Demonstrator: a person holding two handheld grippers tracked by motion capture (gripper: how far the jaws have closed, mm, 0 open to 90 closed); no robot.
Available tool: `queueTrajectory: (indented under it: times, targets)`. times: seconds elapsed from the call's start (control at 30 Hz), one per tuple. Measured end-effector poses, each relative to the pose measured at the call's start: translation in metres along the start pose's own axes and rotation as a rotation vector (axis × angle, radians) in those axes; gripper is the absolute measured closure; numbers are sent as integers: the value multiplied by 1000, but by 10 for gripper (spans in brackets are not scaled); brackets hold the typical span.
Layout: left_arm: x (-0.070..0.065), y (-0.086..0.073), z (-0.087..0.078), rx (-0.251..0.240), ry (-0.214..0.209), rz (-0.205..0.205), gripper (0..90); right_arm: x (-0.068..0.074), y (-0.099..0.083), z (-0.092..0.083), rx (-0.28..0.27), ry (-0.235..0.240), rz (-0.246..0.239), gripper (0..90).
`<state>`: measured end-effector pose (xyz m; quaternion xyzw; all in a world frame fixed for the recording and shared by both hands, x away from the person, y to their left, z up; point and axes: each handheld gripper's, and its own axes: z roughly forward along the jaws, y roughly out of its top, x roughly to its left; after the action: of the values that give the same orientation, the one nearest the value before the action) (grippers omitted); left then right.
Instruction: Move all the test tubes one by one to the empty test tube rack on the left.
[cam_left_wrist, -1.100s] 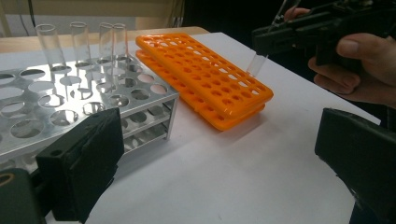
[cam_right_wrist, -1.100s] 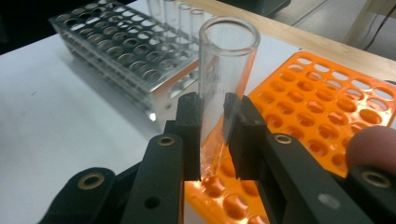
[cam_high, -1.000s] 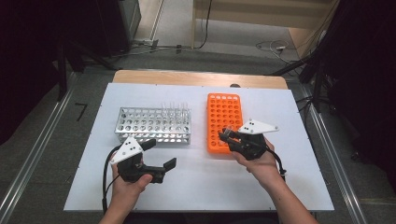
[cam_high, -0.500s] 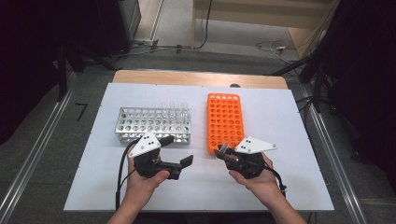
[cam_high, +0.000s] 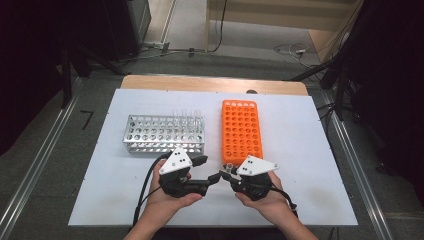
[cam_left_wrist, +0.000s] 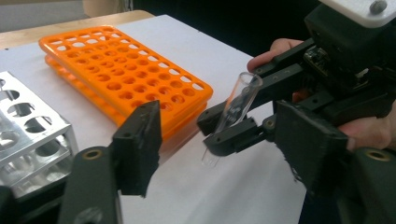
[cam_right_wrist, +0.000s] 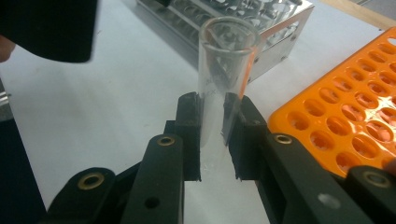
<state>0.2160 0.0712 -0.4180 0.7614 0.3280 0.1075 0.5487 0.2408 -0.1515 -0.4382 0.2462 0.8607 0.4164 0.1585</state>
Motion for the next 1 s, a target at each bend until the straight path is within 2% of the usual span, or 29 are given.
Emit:
queueTrajectory:
  times: [0.23,0.57,0.73,0.93,1.0]
  targets:
    - [-8,-1,9,24,-31,29,538,9,1,5,12,24,-24,739]
    - [-12,-2,15,33,-16,48,715,17,4,6,11,54,-45,739]
    - [-12,-2,15,29,6,62,743,16,4,6,11,59,-37,738]
    - [-9,-1,14,25,14,45,758,14,3,7,7,60,-34,728]
    - [-7,-1,12,19,8,38,758,13,3,6,6,62,-27,692]
